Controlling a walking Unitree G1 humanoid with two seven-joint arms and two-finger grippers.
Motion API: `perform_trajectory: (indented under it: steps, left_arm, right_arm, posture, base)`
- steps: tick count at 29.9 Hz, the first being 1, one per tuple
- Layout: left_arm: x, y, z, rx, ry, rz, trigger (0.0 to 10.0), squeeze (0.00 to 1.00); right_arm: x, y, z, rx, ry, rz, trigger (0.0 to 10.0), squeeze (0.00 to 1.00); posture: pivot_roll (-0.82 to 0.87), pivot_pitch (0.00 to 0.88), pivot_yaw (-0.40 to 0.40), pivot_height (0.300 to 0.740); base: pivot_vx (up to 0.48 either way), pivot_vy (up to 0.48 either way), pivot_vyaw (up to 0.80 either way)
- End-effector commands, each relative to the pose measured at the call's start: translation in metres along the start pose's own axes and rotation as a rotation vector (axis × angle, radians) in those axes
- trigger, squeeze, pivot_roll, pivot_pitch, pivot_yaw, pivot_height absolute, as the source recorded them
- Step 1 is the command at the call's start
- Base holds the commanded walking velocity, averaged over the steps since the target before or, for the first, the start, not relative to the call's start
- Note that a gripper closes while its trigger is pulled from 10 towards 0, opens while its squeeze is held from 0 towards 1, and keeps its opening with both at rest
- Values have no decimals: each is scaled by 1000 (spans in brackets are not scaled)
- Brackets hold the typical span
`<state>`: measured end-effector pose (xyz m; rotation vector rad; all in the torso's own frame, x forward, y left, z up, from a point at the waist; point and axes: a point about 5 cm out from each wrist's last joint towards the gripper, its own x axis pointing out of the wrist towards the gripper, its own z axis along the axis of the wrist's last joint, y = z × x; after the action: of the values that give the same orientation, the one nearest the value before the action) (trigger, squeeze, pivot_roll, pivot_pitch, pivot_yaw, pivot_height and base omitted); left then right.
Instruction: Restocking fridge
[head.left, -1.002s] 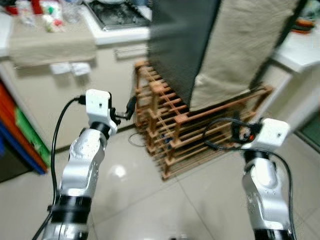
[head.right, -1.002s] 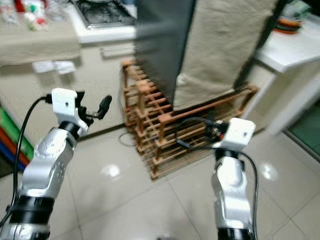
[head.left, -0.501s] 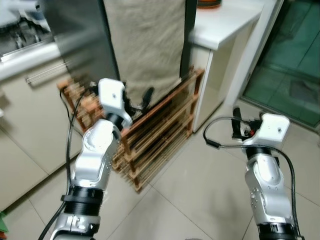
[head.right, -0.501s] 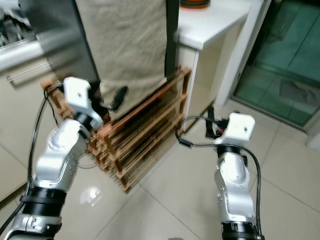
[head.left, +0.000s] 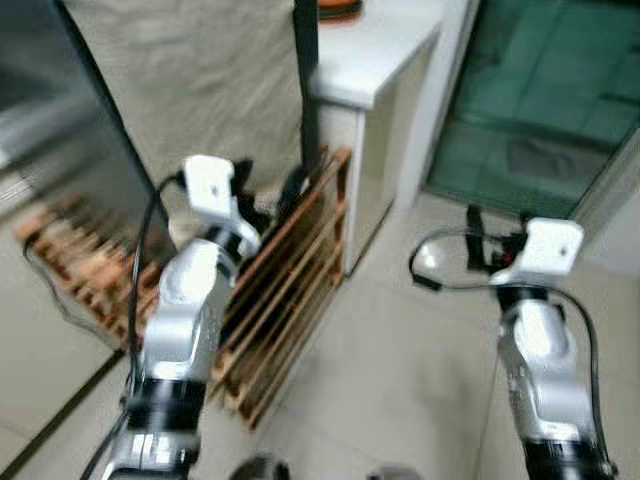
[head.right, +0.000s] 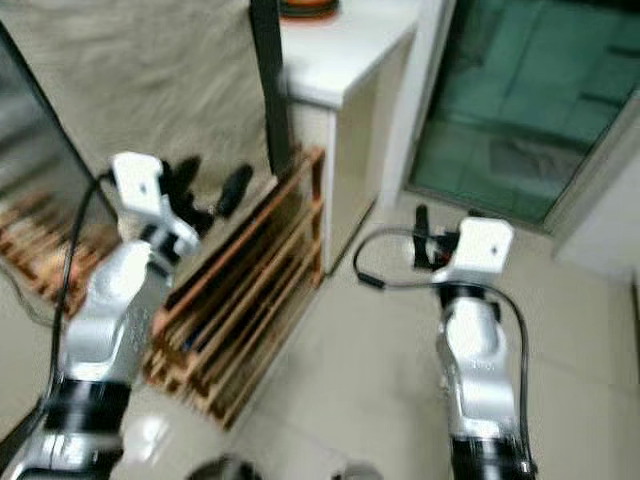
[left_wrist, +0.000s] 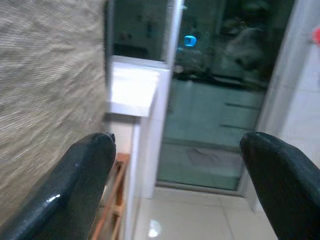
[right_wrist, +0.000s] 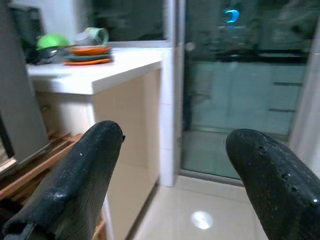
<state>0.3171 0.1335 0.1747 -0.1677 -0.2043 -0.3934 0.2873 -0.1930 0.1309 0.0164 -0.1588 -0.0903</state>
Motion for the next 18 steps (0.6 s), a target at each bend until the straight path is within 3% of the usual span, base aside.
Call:
perform_trajectory:
  steps: [1,4,11,18]
  left_arm:
    - [-2,5,11,20,-42,1,10000,0]
    - [-2,6,12,40,-48,11,10000,0]
    - [2,6,9,122,-12,27,10000,0]
    - [1,0,8,82,-13,-27,10000,0]
  right_arm:
    - [2,11,2,16,-9,43,10000,0]
    - [3,14,1,20,-7,52,10000,0]
    - [5,13,1,22,-11,44,10000,0]
    - [1,10,-1,22,-7,27,10000,0]
  posture:
    - [-84,0,-1,740]
    - [-78,0,4,740]
    - [-83,0,20,740]
    - [-98,0,33,740]
  base:
    - [0,476,0]
    - [0,477,0]
    - [0,0,0]
    - [0,0,0]
